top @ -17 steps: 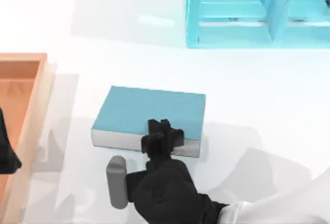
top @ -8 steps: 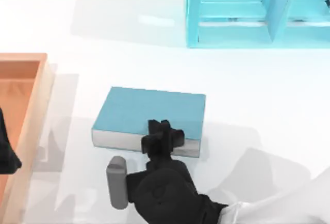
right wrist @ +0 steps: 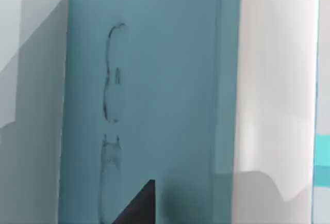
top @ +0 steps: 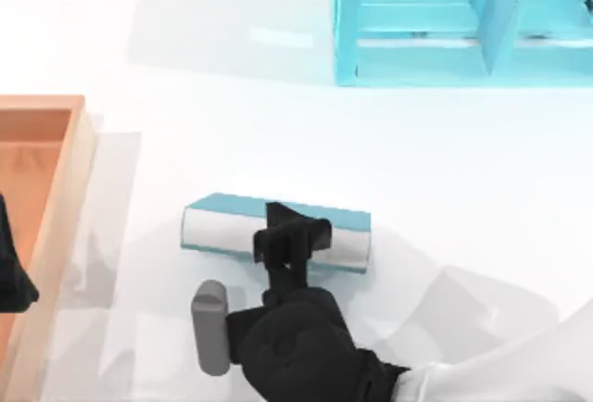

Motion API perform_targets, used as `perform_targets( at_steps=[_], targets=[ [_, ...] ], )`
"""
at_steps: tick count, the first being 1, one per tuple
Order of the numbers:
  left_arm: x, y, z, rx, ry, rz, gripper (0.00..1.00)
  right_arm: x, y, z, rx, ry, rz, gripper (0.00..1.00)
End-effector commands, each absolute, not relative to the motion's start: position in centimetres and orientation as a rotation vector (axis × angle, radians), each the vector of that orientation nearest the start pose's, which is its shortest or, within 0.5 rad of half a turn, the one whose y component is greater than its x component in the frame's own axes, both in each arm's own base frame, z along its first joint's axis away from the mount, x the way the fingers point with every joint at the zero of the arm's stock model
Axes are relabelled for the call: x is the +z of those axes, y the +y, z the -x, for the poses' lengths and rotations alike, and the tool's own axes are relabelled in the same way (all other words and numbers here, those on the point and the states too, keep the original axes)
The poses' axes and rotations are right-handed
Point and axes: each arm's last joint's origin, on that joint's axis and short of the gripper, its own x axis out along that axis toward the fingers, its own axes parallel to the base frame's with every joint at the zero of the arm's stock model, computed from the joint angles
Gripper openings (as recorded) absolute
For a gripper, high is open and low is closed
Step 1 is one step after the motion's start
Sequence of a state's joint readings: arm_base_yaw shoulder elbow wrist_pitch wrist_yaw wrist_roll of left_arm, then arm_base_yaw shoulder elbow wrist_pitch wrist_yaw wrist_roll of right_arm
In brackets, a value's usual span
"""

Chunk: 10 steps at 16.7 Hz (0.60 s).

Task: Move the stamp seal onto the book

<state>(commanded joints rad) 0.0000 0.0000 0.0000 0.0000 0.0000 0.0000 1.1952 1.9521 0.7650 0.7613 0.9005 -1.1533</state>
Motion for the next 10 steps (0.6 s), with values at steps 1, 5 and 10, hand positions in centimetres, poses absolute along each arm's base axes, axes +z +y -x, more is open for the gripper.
perform_targets(
  at_steps=[1, 5, 10],
  targets=[
    [16.00, -0.12, -10.57, 0.000, 0.000, 0.000, 1.00, 10.37, 31.80, -14.94, 0.405, 0.002, 1.516, 1.00],
    [16.00, -0.12, -10.57, 0.000, 0.000, 0.000, 1.00, 10.37, 31.80, -14.94, 0.405, 0.002, 1.516, 1.00],
    [16.00, -0.12, -10.57, 0.000, 0.000, 0.000, 1.00, 10.30, 31.81, -14.85, 0.408, 0.003, 1.517, 1.00]
  ],
)
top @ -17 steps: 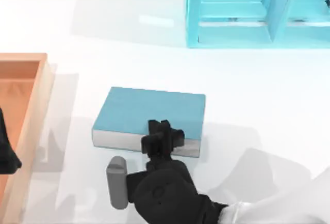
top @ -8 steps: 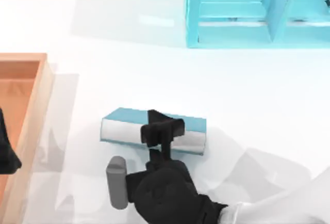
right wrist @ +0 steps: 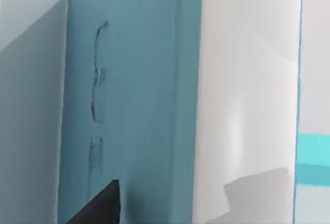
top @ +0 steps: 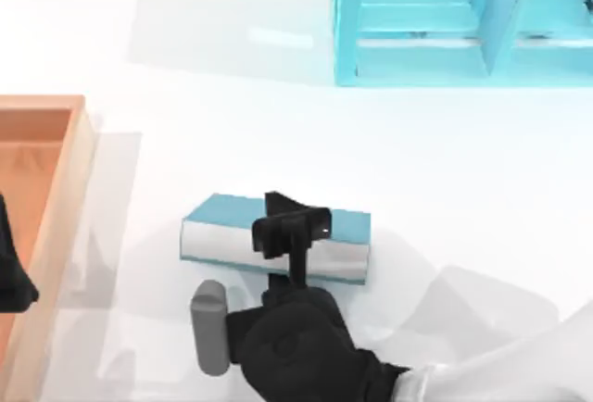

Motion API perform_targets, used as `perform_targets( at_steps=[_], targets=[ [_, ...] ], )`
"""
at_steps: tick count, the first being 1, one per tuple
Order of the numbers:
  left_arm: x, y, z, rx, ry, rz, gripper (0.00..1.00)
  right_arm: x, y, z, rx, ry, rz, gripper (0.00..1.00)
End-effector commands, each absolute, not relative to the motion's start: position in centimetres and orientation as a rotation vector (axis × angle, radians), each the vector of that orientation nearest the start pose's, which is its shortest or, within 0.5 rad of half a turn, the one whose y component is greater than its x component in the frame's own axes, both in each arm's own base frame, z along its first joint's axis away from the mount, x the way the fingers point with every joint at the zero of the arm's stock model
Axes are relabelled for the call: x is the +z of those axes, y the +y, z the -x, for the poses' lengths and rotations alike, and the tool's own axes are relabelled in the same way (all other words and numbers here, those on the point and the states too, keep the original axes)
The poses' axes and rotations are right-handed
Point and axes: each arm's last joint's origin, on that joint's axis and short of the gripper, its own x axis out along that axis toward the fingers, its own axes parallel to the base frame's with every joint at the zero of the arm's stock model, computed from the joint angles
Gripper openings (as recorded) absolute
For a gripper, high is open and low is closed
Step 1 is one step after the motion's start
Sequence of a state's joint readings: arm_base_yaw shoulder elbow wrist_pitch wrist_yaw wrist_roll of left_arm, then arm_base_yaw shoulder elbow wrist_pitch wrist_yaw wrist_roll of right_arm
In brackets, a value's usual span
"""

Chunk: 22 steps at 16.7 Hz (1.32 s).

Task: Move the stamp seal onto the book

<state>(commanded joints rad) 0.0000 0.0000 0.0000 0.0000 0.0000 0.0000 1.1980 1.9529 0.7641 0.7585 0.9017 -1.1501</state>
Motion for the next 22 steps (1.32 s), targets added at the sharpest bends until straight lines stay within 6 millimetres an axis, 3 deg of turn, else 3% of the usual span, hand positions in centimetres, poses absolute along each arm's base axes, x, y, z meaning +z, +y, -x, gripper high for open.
perform_targets(
  at_steps=[3, 8, 11, 14, 22],
  targets=[
    [16.0, -0.1, -10.6, 0.000, 0.000, 0.000, 1.00, 10.5, 32.6, -12.7, 0.431, 0.001, 1.497, 1.00],
    [16.0, -0.1, -10.6, 0.000, 0.000, 0.000, 1.00, 10.7, 33.9, -4.2, 0.515, -0.011, 1.439, 1.00],
    [16.0, -0.1, -10.6, 0.000, 0.000, 0.000, 1.00, 10.8, 33.1, -0.7, 0.504, -0.009, 1.452, 1.00],
    [16.0, -0.1, -10.6, 0.000, 0.000, 0.000, 1.00, 11.1, 32.3, 0.2, 0.445, -0.002, 1.499, 1.00],
    [16.0, -0.1, -10.6, 0.000, 0.000, 0.000, 1.00, 11.1, 31.9, 0.0, 0.407, 0.007, 1.523, 1.00]
  ],
)
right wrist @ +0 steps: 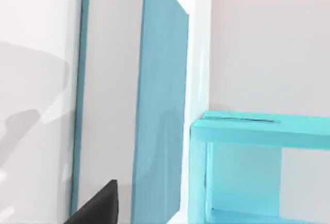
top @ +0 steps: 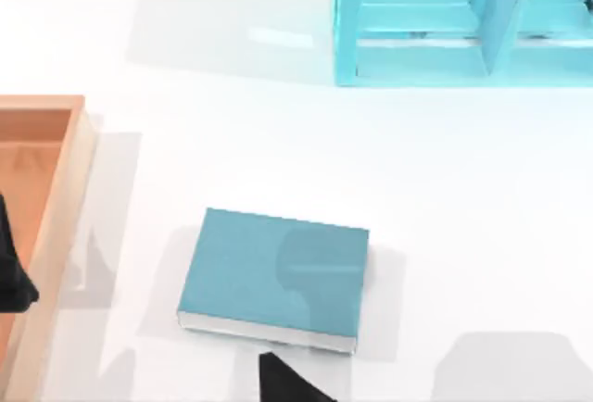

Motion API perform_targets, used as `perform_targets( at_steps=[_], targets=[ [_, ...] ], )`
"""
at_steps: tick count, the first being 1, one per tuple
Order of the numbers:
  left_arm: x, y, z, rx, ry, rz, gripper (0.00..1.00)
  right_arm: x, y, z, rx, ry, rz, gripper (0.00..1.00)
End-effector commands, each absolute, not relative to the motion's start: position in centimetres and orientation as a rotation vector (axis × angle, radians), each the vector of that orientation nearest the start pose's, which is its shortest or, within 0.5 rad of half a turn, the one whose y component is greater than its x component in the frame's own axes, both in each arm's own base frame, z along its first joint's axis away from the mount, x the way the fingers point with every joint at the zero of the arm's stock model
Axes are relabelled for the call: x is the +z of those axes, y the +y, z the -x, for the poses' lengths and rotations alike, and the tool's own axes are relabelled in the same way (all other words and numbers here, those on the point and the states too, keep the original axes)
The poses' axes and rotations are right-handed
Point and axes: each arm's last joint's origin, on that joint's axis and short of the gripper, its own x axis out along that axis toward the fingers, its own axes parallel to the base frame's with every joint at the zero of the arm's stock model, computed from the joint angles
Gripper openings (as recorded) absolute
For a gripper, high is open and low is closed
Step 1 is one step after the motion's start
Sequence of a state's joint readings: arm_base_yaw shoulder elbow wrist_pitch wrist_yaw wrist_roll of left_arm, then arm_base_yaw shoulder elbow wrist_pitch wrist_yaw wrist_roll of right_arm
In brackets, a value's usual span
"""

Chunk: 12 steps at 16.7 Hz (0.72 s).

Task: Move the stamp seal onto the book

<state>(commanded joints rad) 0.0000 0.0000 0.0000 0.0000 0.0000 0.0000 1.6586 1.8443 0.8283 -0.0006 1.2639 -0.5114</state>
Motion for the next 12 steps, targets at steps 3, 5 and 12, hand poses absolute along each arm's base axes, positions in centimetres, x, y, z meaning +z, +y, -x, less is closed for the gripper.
perform_targets(
  at_steps=[3, 5, 12],
  targets=[
    [16.0, -0.1, -10.6, 0.000, 0.000, 0.000, 1.00, 11.3, 30.4, -1.7, 0.428, 0.067, 1.495, 1.00],
    [16.0, -0.1, -10.6, 0.000, 0.000, 0.000, 1.00, 11.7, 28.2, -4.0, 0.452, 0.157, 1.440, 1.00],
    [16.0, -0.1, -10.6, 0.000, 0.000, 0.000, 1.00, 14.0, 14.4, -11.8, 0.436, 0.472, 0.856, 1.00]
  ],
)
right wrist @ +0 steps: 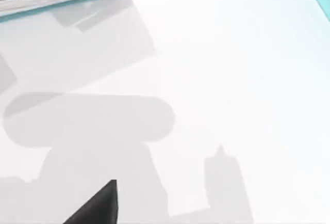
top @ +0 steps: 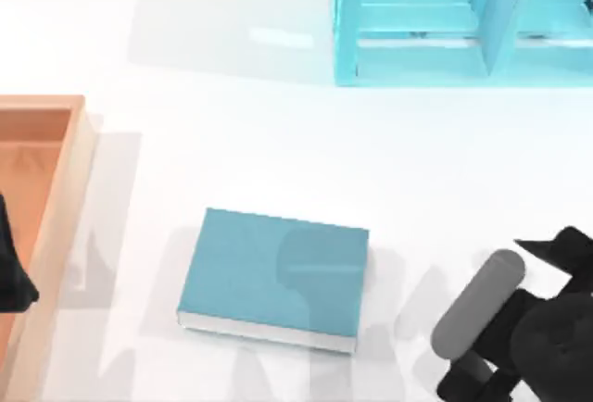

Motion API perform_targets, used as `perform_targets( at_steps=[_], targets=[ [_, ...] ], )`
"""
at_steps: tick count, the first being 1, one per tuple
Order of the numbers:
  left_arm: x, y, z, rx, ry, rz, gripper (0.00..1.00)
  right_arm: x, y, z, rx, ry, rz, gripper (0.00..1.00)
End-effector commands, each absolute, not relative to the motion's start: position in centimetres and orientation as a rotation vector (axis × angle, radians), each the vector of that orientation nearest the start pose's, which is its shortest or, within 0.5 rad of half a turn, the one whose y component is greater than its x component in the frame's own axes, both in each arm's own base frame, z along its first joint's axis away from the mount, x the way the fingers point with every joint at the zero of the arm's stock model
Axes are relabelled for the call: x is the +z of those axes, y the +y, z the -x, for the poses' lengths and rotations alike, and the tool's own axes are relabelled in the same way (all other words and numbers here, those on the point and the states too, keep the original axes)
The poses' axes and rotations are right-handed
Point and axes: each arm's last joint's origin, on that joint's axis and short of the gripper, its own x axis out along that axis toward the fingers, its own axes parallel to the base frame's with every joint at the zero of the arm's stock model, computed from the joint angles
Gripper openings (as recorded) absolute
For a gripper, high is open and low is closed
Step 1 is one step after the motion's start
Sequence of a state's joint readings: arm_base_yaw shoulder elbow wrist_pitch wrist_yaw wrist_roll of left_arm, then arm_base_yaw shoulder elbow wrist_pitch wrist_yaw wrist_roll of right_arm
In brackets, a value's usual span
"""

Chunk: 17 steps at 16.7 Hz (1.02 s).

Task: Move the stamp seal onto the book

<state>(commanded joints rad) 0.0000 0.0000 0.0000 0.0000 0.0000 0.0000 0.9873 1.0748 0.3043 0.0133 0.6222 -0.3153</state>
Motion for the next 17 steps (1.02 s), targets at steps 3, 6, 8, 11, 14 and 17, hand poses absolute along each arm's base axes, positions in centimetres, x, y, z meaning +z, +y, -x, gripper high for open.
perform_targets(
  at_steps=[3, 6, 8, 11, 14, 17],
  targets=[
    [16.0, -0.1, -10.6, 0.000, 0.000, 0.000, 1.00, 14.4, 8.6, -12.4, 0.337, 0.441, 0.520, 1.00],
    [16.0, -0.1, -10.6, 0.000, 0.000, 0.000, 1.00, 14.7, 4.4, -12.0, 0.202, 0.310, 0.254, 1.00],
    [16.0, -0.1, -10.6, 0.000, 0.000, 0.000, 1.00, 14.9, 2.4, -11.6, 0.121, 0.207, 0.137, 1.00],
    [16.0, -0.1, -10.6, 0.000, 0.000, 0.000, 1.00, 15.5, 0.6, -11.0, 0.040, 0.076, 0.038, 1.00],
    [16.0, -0.1, -10.6, 0.000, 0.000, 0.000, 1.00, 16.0, -0.1, -10.6, 0.003, 0.005, 0.002, 1.00],
    [16.0, -0.1, -10.6, 0.000, 0.000, 0.000, 1.00, 16.0, -0.1, -10.6, 0.000, 0.000, 0.000, 1.00]
  ],
)
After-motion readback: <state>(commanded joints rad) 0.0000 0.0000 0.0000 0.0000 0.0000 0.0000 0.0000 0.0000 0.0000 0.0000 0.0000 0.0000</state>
